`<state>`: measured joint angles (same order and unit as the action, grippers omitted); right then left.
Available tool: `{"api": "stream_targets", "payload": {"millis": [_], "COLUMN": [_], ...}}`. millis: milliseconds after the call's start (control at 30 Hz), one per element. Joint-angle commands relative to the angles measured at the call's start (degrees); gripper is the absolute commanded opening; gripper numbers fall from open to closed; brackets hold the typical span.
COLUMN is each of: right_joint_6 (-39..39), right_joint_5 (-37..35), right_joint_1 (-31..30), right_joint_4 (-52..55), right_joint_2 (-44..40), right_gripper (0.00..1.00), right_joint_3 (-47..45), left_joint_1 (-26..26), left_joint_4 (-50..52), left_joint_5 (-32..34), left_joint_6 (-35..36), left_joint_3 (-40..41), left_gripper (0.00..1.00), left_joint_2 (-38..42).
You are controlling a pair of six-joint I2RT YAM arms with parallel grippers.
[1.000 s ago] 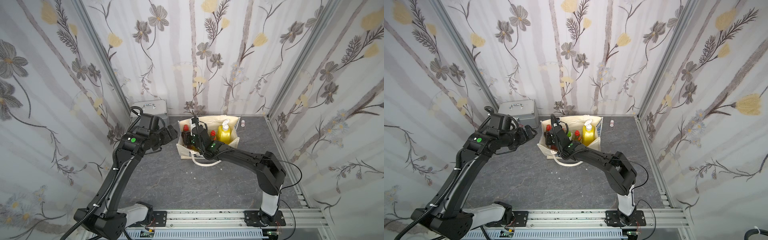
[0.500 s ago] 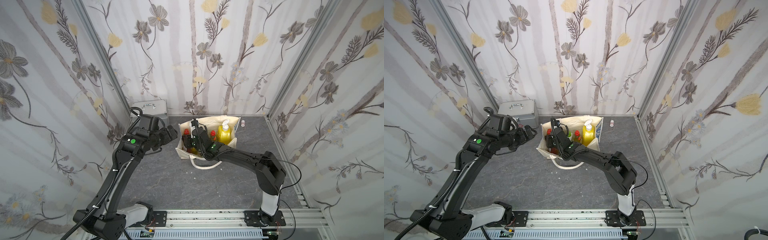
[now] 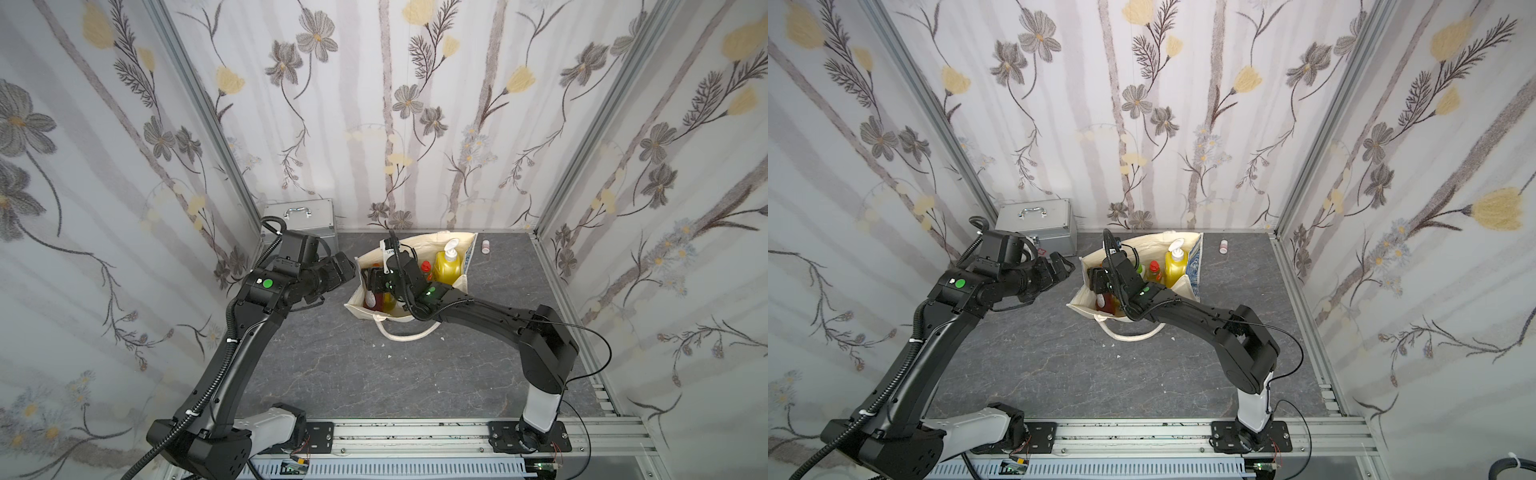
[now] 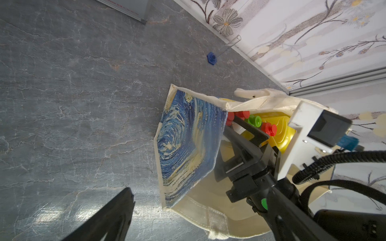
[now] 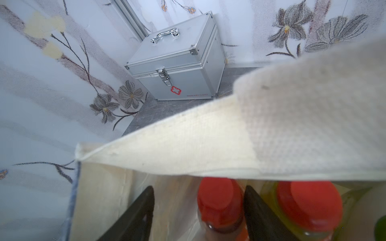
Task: Pack dish soap into the shopping bag
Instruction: Place the bottle of dish soap in the shopping bag, then adjust the shopping bag at the center of the board.
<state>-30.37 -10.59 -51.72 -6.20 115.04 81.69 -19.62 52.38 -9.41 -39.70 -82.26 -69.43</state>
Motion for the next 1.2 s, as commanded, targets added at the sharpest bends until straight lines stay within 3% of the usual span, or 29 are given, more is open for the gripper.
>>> {"api": "stream_targets", "payload": {"millis": [0, 333, 700, 900, 1033, 1133, 1167], "right_joint_6": [0.1, 0.3, -0.1, 0.0, 0.3, 0.9, 1.1], "right_joint_5": [-0.1, 2.3, 4.8, 6.3, 6.5, 6.1, 6.0], "right_joint_1": [0.1, 0.8, 2.0, 2.4, 2.7, 2.9, 3.0], "right_joint_4": [-1.5, -1.4, -1.4, -0.9, -0.6, -0.3, -0.3], "right_joint_2": [-1.0, -2.2, -2.9, -4.1, -6.3, -8.9, -9.8], "right_gripper": [0.67, 0.7, 0.67, 0.7, 0.78, 0.85, 0.87], "right_joint_3": [0.1, -0.2, -0.7, -1.3, -2.5, -3.9, -4.4], "left_joint_1": [-0.1, -2.8, -4.0, -4.1, -4.1, -4.1, -4.1], "left_joint_4": [-1.1, 4.4, 0.0, -5.2, -8.5, -9.6, -10.3], "left_joint_5": [0.4, 2.1, 5.8, 4.4, 2.1, 1.3, 1.0], "left_joint_6": [-1.1, 0.5, 6.2, 9.9, 10.3, 10.2, 10.2], "left_joint_3": [0.1, 1.3, 12.3, 13.0, 13.1, 13.0, 13.0], "left_gripper": [1.0, 1.0, 1.0, 0.99, 0.92, 0.8, 0.72], "left_joint_2": [-0.2, -2.0, 2.0, -0.5, -2.2, -3.8, -4.2]}}
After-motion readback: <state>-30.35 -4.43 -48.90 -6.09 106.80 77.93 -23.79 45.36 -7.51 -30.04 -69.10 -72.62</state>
